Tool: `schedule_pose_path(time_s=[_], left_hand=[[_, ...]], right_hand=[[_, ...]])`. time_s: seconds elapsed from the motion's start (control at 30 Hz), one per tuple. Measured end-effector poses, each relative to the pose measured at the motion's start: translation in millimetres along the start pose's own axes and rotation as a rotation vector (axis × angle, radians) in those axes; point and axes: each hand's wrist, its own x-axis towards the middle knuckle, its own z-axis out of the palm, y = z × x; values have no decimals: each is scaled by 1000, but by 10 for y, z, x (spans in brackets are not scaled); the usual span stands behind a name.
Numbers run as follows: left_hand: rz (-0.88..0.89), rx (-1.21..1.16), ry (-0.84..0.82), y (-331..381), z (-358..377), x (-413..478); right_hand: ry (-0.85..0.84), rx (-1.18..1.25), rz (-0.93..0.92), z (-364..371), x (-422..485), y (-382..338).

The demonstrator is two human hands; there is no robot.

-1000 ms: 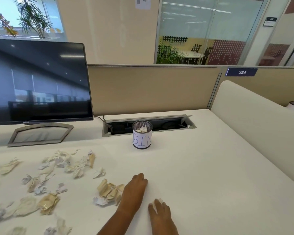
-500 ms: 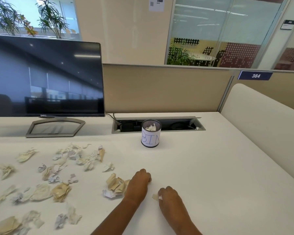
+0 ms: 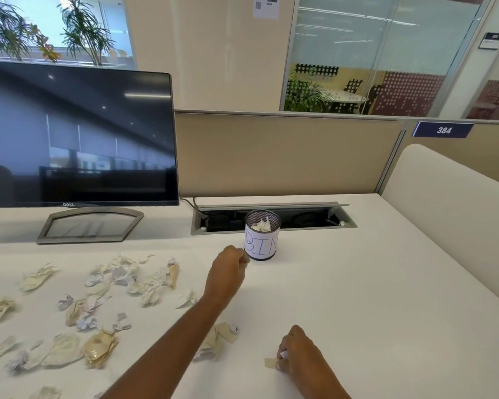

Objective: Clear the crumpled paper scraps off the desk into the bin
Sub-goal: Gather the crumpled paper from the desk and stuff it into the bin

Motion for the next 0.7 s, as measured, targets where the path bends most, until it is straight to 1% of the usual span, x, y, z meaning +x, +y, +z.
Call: schedule_pose_path(time_s=[0.13, 0.2, 0.27, 0.37, 0.43, 0.53, 0.63, 0.7], left_hand=[[18, -59, 60, 195, -63, 378], [32, -73, 67, 287, -63, 556], [23, -109, 67, 361, -45, 707], [6, -127, 6, 405, 31, 854], [-22, -118, -67, 385, 92, 897], [1, -161, -96, 296, 161, 857], [114, -156, -20, 149, 163, 699], [139, -166, 33, 30, 137, 575]], right_hand=[[-73, 12, -13, -104, 18, -29], [-82, -26, -81, -137, 25, 0], [-131, -60, -107, -136, 67, 28], [-119, -172, -155, -154, 103, 29], [-151, -174, -138, -147, 108, 9], [-185, -10, -43, -132, 152, 63], [-235, 112, 45, -163, 175, 79], [-171, 211, 72, -236, 175, 41]])
